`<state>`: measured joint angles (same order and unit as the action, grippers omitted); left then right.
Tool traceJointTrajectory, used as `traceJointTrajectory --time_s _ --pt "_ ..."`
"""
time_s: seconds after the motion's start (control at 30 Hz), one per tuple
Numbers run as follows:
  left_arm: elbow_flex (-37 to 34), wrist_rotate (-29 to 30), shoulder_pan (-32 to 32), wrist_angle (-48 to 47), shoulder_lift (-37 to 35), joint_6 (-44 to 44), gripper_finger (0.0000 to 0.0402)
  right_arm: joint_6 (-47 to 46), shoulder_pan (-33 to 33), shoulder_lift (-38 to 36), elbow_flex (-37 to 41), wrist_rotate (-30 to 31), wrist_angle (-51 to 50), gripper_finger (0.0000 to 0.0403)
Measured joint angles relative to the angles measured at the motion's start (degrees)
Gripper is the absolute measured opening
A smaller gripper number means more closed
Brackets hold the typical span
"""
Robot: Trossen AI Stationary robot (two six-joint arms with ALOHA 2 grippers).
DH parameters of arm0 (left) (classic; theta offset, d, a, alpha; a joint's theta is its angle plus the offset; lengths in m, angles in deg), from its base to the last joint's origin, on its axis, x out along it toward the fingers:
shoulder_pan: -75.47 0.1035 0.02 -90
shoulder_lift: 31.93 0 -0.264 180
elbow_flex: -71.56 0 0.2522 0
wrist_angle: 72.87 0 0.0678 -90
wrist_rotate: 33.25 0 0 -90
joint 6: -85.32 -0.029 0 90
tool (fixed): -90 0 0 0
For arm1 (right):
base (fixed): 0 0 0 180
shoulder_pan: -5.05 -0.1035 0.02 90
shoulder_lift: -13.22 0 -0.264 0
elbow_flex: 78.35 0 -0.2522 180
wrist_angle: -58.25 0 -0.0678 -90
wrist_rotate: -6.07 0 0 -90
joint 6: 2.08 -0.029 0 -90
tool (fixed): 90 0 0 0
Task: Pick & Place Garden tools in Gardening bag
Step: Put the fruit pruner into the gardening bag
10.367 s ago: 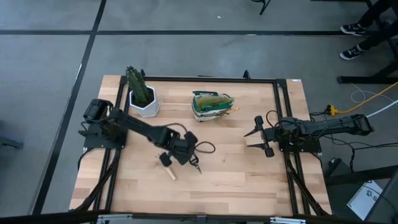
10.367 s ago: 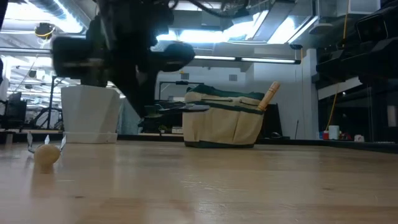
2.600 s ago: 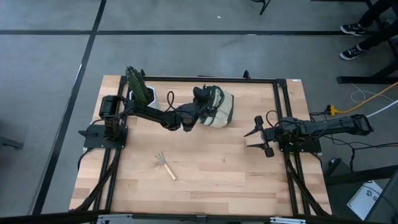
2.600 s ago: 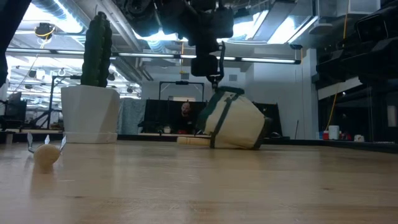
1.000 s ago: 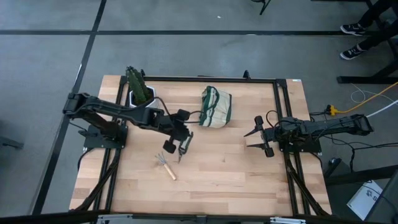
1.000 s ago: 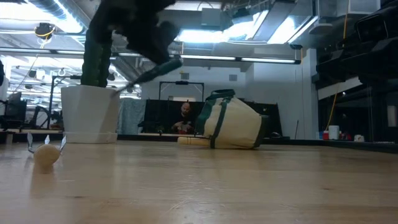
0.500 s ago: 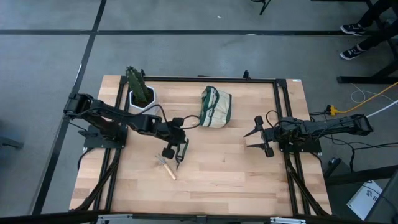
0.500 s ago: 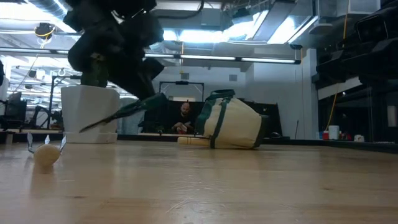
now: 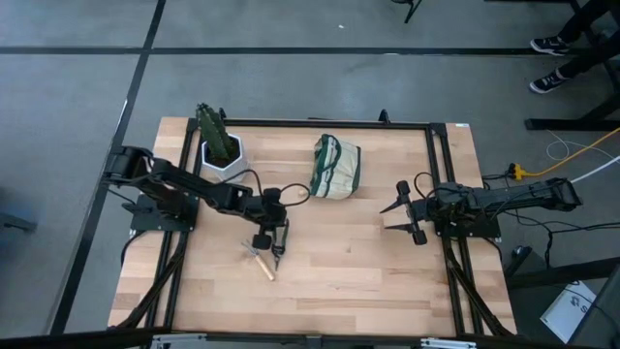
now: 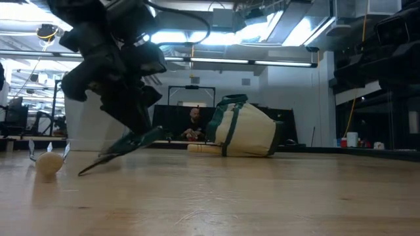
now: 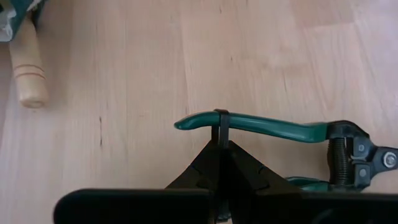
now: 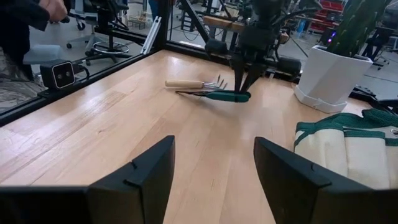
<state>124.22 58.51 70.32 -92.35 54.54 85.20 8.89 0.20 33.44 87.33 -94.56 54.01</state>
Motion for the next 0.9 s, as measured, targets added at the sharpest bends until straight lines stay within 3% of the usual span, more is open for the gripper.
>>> traceJointTrajectory --time_s 0.67,0.9 --pt "-0.02 0.11 0.00 1.58 0.81 0.16 0.0029 0.00 0.00 -0.01 0.00 0.00 -0.36 0.0219" --pt "0.04 -1.10 1.49 2.66 0.48 -1.55 0.0063 -0.01 0.00 0.01 0.00 -0.02 -0.36 0.0219"
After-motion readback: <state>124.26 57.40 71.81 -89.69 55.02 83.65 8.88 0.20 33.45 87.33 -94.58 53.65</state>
